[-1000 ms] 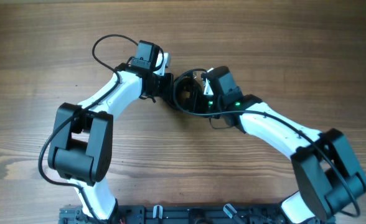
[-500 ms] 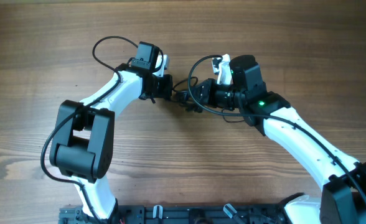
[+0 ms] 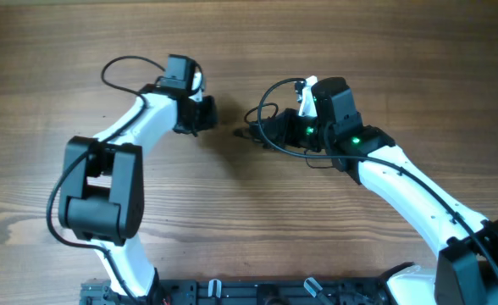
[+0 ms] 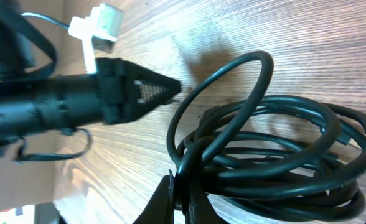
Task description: Untangle cables
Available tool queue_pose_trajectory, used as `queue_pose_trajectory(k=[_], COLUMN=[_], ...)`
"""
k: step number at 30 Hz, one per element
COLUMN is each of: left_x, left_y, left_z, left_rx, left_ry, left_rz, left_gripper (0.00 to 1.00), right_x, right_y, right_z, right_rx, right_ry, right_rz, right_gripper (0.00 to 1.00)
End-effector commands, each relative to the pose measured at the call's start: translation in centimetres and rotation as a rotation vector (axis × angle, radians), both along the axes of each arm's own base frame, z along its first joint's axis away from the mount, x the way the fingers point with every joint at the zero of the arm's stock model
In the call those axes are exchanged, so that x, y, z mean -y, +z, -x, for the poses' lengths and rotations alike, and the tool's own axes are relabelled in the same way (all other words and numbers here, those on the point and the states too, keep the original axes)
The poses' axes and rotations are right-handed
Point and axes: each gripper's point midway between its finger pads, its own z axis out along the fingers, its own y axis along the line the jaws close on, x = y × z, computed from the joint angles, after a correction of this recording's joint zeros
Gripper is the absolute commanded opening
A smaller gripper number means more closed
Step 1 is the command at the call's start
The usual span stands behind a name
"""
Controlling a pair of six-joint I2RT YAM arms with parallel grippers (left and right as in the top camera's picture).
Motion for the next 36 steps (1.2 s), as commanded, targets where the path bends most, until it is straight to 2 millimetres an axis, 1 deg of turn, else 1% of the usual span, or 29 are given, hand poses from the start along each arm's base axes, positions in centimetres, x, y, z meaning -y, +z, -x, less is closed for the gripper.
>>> queue_pose_trajectory(k=[1, 3, 5, 8, 9, 11, 14, 17, 18, 20, 23, 27, 33, 36], left_x=[2.0, 3.1, 4.1, 4.9, 5.1, 5.5, 6.1, 6.9, 7.2, 7.9, 8.3, 8.3, 9.2, 9.6], left_y=[1.3, 2.8, 4.5, 6.2, 6.4, 6.5, 6.5, 6.6, 6.9, 8.0, 9.1, 9.0, 9.0, 8.0], left_z=[0.8, 1.2, 1.6, 2.1, 2.3, 2.5, 2.9, 3.3, 3.5, 4.0, 4.6, 4.9, 5.7, 5.9], left_rx=[-0.063, -0.045, -0.043, -0.052, -0.057, -0.060, -0.008, 0.021, 0.038, 0.093, 0.171, 0.213, 0.255, 0.241], left_ry=[-0.023, -0.107, -0.153, -0.181, -0.186, -0.202, -0.288, -0.347, -0.378, -0.460, -0.556, -0.610, -0.692, -0.707], left_rz=[0.258, 0.391, 0.526, 0.643, 0.663, 0.669, 0.653, 0.651, 0.664, 0.726, 0.778, 0.769, 0.758, 0.694], left_gripper=[0.22, 0.22, 0.24, 0.26, 0.29, 0.29, 0.28, 0.28, 0.28, 0.29, 0.31, 0.35, 0.36, 0.37], right_x=[0.2, 0.1, 0.0, -0.3, -0.3, -0.5, -1.0, -1.2, -1.2, -1.2, -0.9, -0.8, -1.0, -1.5], right_y=[-1.6, -2.6, -3.3, -3.6, -3.5, -3.0, -2.2, -1.9, -2.0, -2.1, -2.7, -2.9, -2.8, -2.5], right_z=[-0.6, -0.7, -1.0, -1.4, -1.5, -1.9, -2.3, -2.4, -2.4, -2.3, -1.9, -1.6, -1.5, -1.2], right_rx=[0.010, -0.030, -0.049, -0.050, -0.051, -0.042, -0.060, -0.100, -0.108, -0.119, -0.162, -0.186, -0.190, -0.200], right_ry=[0.013, -0.007, -0.022, -0.034, -0.041, -0.054, -0.087, -0.124, -0.130, -0.131, -0.156, -0.164, -0.153, -0.124], right_rz=[0.048, 0.044, 0.036, 0.023, 0.016, -0.005, -0.068, -0.108, -0.111, -0.110, -0.102, -0.103, -0.113, -0.137], right_gripper=[0.04, 0.04, 0.05, 0.04, 0.04, 0.04, 0.04, 0.04, 0.04, 0.04, 0.04, 0.04, 0.04, 0.04])
